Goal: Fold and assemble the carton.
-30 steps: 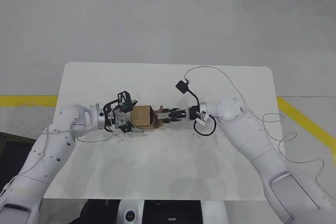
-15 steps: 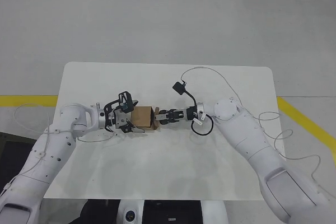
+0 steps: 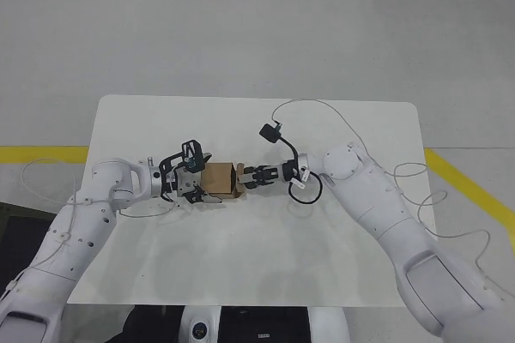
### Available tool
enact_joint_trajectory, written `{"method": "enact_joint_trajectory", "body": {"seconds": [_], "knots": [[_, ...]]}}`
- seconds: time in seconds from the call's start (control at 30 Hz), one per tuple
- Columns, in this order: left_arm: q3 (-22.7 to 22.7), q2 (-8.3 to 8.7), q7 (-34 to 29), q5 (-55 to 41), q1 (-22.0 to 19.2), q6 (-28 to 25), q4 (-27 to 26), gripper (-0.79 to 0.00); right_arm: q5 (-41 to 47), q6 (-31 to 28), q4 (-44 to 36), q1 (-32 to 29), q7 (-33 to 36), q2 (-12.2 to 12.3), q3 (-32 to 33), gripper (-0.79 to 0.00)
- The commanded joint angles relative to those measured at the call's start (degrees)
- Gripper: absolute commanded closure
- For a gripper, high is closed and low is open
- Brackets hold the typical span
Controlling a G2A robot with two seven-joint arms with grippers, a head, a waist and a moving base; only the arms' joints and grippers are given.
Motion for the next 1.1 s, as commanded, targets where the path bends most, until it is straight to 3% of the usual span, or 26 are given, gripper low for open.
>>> {"method": "enact_joint_trajectory", "body": {"seconds": [0.0,0.53,1.07], "knots": [[0.0,-0.02,0.0,0.1,0.0,0.1,0.0,-0.785,-0.6,0.3,-0.2,0.2,0.1,-0.1,-0.2,-0.175],[-0.1,-0.17,0.2,0.2,0.1,0.0,0.0,-0.785,-4.3,3.0,-2.6,0.9,-0.1,-0.7,-1.1,-0.151],[-0.3,-0.25,0.0,0.2,0.2,0.1,-0.1,-0.785,-1.9,0.5,-3.0,0.2,0.3,-1.2,-0.2,-0.268]]}}
